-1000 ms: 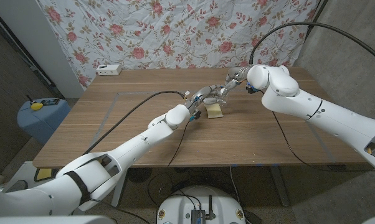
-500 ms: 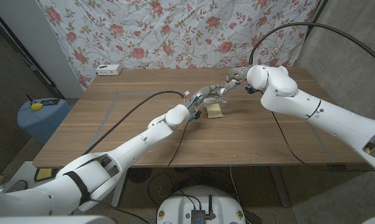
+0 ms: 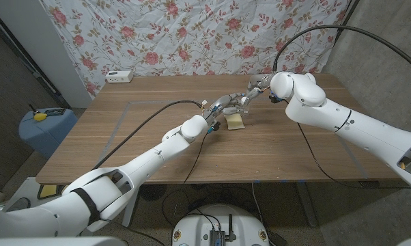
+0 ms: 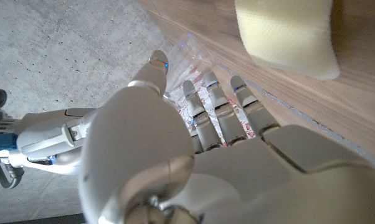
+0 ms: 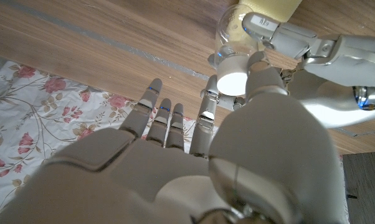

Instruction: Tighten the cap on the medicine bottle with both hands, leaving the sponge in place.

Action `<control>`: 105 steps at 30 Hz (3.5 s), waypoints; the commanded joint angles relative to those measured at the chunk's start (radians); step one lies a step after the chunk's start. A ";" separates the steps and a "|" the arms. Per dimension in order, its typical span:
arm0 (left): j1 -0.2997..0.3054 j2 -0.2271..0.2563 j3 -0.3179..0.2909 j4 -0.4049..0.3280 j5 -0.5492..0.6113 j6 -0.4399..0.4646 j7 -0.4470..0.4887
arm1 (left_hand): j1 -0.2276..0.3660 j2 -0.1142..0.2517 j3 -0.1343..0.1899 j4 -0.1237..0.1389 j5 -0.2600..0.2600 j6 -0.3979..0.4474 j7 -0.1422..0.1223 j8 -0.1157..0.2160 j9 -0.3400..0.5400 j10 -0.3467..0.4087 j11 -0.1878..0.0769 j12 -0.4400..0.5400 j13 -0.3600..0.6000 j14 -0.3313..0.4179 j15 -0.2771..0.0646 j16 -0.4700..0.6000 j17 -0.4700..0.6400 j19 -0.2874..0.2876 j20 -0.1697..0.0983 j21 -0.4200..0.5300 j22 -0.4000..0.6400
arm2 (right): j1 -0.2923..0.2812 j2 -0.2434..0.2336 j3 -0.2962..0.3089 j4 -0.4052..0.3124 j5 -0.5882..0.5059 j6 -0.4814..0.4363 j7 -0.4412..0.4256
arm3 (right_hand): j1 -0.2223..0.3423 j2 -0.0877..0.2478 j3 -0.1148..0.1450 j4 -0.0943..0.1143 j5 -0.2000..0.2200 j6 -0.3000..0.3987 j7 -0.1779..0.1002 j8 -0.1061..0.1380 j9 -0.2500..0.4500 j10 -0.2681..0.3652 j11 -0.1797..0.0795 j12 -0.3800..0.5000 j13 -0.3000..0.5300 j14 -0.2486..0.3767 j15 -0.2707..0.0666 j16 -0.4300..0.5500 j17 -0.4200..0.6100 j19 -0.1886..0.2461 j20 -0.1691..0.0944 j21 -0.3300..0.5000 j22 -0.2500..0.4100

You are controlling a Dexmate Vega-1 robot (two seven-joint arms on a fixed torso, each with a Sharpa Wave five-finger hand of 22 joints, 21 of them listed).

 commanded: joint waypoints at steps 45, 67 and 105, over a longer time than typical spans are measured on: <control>0.007 0.001 -0.003 -0.006 -0.004 -0.006 -0.002 | 0.004 -0.003 0.018 0.008 0.006 0.003 0.008 -0.001 0.002 0.011 -0.002 0.004 0.002 0.019 -0.065 0.003 0.003 -0.032 -0.085 -0.034 0.003 | -0.012 0.052 -0.082 0.032 -0.243 -0.085 0.009 | -0.167 -0.012 -0.025 0.071 -0.035 0.304 -0.027 0.083 -0.021 0.187 -0.037 0.028 -0.006 0.134 -0.081 0.030 0.005 0.102 -0.051 0.021 0.003; 0.012 -0.001 -0.004 -0.006 -0.004 -0.005 0.007 | 0.002 -0.005 0.021 0.008 0.006 0.004 0.006 -0.001 0.002 0.011 -0.003 0.004 0.002 0.020 -0.061 0.002 0.003 -0.035 -0.092 -0.038 0.003 | -0.065 0.109 -0.053 0.067 -0.325 -0.091 -0.036 | -0.254 -0.024 -0.045 0.086 -0.032 0.515 -0.032 0.128 -0.032 0.320 -0.074 0.044 -0.009 0.231 -0.126 0.039 -0.001 0.170 -0.083 0.027 0.005; 0.003 -0.009 -0.003 0.014 -0.008 -0.020 -0.001 | -0.002 -0.007 0.028 0.009 0.006 0.006 0.005 0.000 0.003 0.010 -0.003 0.003 0.002 0.016 -0.057 0.001 0.003 -0.038 -0.094 -0.041 0.003 | -0.082 0.082 0.005 0.021 -0.343 -0.066 0.112 | -0.526 -0.098 -0.233 0.161 0.058 0.140 0.036 -0.046 0.007 0.166 0.003 -0.036 -0.002 0.118 -0.031 -0.023 0.005 0.055 -0.029 -0.008 0.004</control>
